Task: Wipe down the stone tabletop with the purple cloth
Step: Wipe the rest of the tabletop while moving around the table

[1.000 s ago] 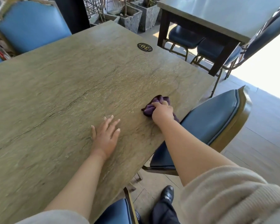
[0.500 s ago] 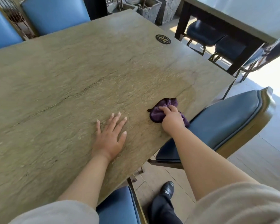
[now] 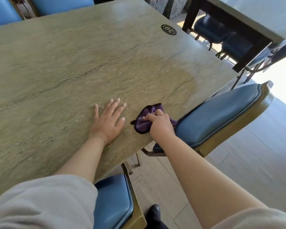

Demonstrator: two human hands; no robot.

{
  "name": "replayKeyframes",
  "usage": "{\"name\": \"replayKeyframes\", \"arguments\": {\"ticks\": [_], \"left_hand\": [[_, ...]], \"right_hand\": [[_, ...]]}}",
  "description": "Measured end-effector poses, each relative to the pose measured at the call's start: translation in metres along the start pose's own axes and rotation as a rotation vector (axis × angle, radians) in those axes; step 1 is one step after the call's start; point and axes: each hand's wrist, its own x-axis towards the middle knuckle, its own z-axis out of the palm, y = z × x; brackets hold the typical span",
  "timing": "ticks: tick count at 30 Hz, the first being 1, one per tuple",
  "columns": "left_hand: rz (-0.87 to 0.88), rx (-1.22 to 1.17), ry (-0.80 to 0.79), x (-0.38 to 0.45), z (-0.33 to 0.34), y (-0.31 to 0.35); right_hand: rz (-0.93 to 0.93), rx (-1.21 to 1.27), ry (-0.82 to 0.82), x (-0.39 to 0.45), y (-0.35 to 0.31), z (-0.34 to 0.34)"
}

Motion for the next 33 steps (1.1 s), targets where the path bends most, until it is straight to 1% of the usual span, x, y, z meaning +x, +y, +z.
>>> {"name": "replayKeyframes", "arguments": {"ticks": [1, 3, 4, 5, 6, 7, 8, 9, 10, 11, 12, 13, 14, 15, 16, 17, 18, 20, 23, 26, 29, 31, 33], "left_hand": [[-0.003, 0.008, -0.016, 0.0, -0.001, 0.0], [-0.03, 0.007, -0.063, -0.001, -0.003, 0.003], [-0.052, -0.023, -0.093, -0.002, -0.006, 0.006], [-0.079, -0.068, -0.119, -0.003, -0.01, 0.01], [-0.104, -0.109, -0.139, -0.007, -0.013, 0.014], [-0.122, -0.136, -0.152, -0.011, -0.016, 0.016], [-0.134, -0.146, -0.157, -0.016, -0.019, 0.017], [-0.146, -0.145, -0.154, -0.021, -0.021, 0.017], [-0.164, -0.136, -0.149, -0.026, -0.022, 0.015], [-0.192, -0.125, -0.147, -0.031, -0.024, 0.013], [-0.228, -0.119, -0.143, -0.036, -0.025, 0.011], [-0.269, -0.114, -0.14, -0.04, -0.024, 0.008], [-0.314, -0.113, -0.149, -0.044, -0.023, 0.007], [-0.358, -0.115, -0.177, -0.046, -0.021, 0.006], [-0.392, -0.111, -0.218, -0.049, -0.018, 0.005], [-0.412, -0.103, -0.256, -0.05, -0.015, 0.005], [-0.419, -0.098, -0.277, -0.051, -0.013, 0.005], [-0.419, -0.134, -0.273, -0.049, -0.013, 0.004], [-0.418, -0.184, -0.266, -0.051, -0.017, 0.005], [-0.428, -0.179, -0.259, -0.051, -0.016, 0.005], [-0.426, -0.173, -0.258, -0.051, -0.015, 0.005], [-0.421, -0.18, -0.25, -0.051, -0.014, 0.005], [-0.418, -0.187, -0.253, -0.051, -0.013, 0.003]], "right_hand": [[0.018, 0.049, -0.046, -0.008, 0.001, 0.003], [0.204, 0.188, -0.159, -0.011, -0.003, -0.004], [0.273, 0.203, -0.25, -0.015, -0.002, -0.011], [0.331, 0.164, -0.379, -0.019, -0.006, -0.022], [0.356, 0.128, -0.441, -0.018, -0.009, -0.027], [0.32, 0.133, -0.432, -0.013, -0.013, -0.033], [0.268, 0.172, -0.378, -0.009, -0.019, -0.039], [0.201, 0.264, -0.278, -0.007, -0.023, -0.045], [0.115, 0.341, -0.115, -0.001, -0.019, -0.046], [0.077, 0.404, 0.069, 0.005, -0.013, -0.045], [0.102, 0.44, 0.139, 0.016, -0.008, -0.041], [0.141, 0.419, 0.119, 0.027, -0.006, -0.036], [0.173, 0.3, 0.028, 0.032, -0.01, -0.029], [0.176, 0.162, -0.046, 0.039, -0.015, -0.021], [0.156, 0.058, -0.075, 0.042, -0.018, -0.013], [0.126, 0.016, -0.083, 0.045, -0.022, -0.009], [0.072, 0.014, -0.074, 0.048, -0.025, -0.001], [-0.119, 0.024, -0.066, 0.047, -0.026, 0.011], [-0.34, 0.075, -0.122, 0.009, -0.026, 0.029], [-0.467, 0.043, -0.045, -0.041, -0.011, 0.045], [-0.456, -0.077, 0.087, -0.034, 0.006, 0.047], [-0.372, -0.176, 0.141, -0.004, 0.003, 0.043], [-0.27, -0.23, 0.15, 0.027, -0.01, 0.044]]}}
